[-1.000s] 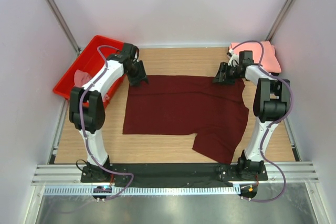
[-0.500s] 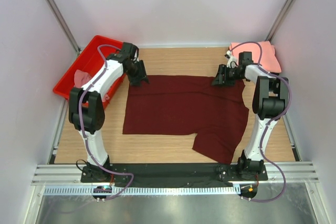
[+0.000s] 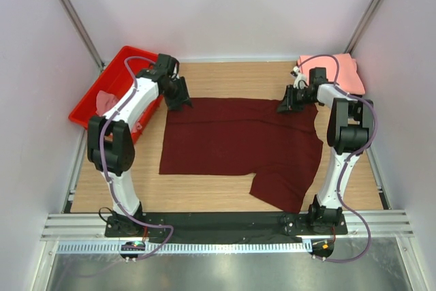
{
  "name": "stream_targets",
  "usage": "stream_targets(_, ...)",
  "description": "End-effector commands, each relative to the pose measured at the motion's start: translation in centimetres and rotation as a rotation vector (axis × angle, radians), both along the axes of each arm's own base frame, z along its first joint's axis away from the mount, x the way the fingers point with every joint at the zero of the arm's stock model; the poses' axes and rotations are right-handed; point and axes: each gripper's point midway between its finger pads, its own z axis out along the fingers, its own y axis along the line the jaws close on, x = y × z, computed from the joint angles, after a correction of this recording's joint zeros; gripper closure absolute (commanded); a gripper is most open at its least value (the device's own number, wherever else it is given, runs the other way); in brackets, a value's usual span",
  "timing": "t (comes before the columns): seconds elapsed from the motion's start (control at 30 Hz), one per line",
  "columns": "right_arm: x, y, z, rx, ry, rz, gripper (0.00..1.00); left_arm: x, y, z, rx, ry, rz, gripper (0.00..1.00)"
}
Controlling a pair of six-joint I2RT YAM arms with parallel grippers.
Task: Fold and stack the t-shirts
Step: Fold the tshirt
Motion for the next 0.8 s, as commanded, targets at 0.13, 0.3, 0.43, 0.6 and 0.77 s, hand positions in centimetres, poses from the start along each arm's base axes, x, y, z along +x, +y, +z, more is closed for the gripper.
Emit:
stream_targets(0.13, 0.1, 1.1, 3.9, -0.021, -0.071, 0.024, 0.99, 0.3, 0.0, 3.6, -0.02, -0.084, -0.007, 0.53)
stream_targets(0.3, -2.4, 1.1, 5.0, -0.115, -0.047, 0.011, 0.99, 0.1, 0.1, 3.8, -0.022, -0.088, 0.001, 0.52)
stream_targets(0.43, -5.2, 1.5, 4.7, -0.186, 0.005, -0.011, 0.99, -0.3, 1.0, 2.8, 0.022, -0.062, 0.043, 0.51)
stream_targets(0.6, -9.2, 4.2, 4.6, -0.234, 0.052, 0.051, 0.82, -0.8, 0.1, 2.1, -0.005, -0.071, 0.04, 0.5)
stream_targets(0.77, -10.7, 3.4, 5.4, -0.253, 0.099, -0.099, 0.71, -2.6, -4.5, 1.9, -0.026, -0.096, -0.063, 0.5)
